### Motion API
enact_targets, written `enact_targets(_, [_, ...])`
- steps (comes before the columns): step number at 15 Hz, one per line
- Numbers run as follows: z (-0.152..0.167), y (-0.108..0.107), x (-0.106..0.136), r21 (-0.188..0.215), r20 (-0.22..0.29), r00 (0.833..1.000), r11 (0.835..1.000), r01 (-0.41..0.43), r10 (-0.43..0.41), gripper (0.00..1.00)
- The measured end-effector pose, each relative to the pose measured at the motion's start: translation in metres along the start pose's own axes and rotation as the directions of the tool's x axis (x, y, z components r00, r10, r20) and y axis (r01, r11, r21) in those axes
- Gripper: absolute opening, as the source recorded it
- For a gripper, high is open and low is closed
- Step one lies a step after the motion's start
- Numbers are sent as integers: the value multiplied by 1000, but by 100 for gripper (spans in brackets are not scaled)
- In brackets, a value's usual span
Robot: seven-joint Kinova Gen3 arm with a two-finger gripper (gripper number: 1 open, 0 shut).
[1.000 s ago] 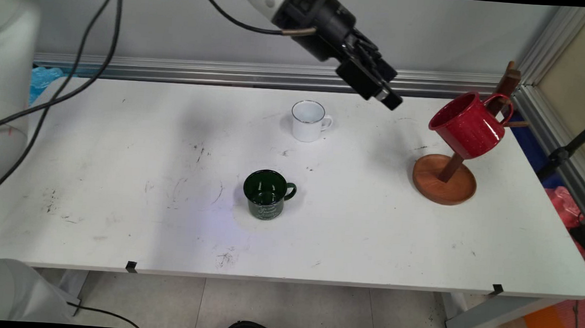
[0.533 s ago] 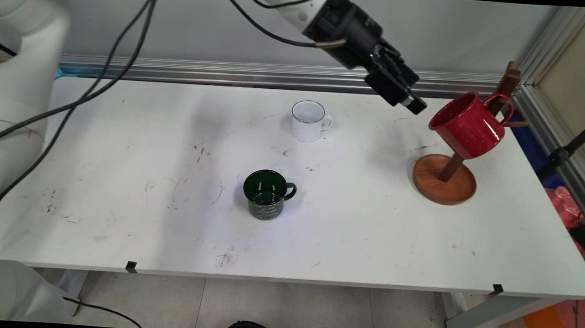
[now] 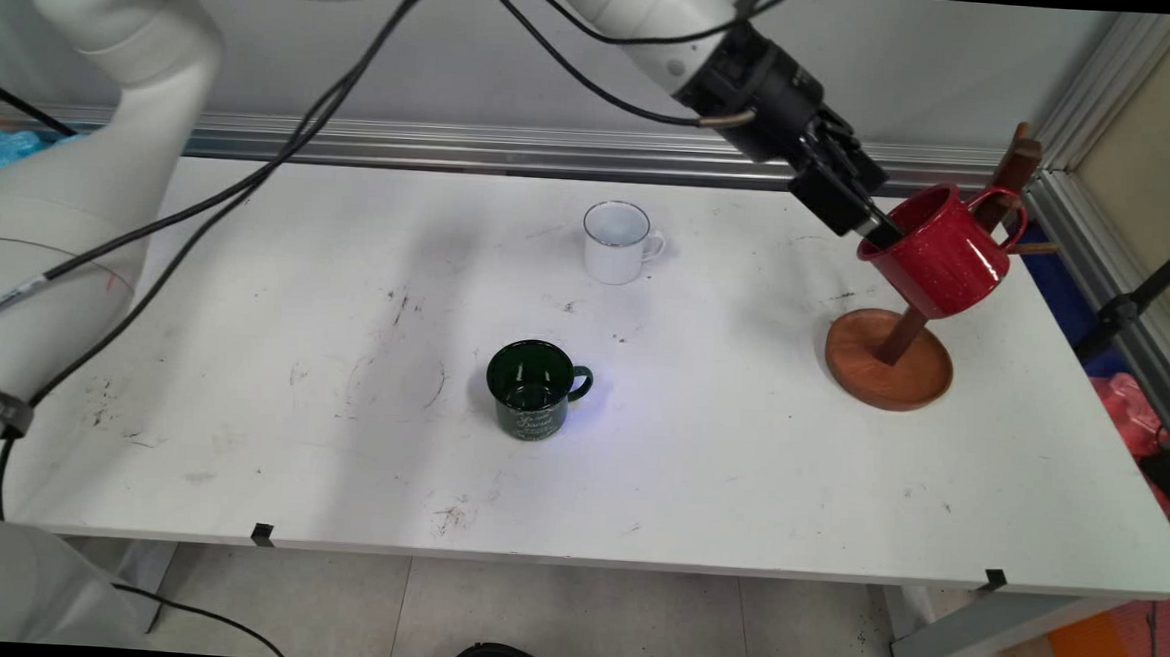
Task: Pick up the red mug from the rack
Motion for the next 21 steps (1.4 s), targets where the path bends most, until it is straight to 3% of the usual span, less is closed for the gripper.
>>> enact_targets(14, [63, -22, 0, -54, 11, 1000, 998, -28, 29, 100])
enact_targets(15, [65, -22, 1, -57, 11, 1000, 998, -29, 29, 0])
enact_targets(21, [72, -22, 2, -82, 10, 999, 996, -31, 32, 0])
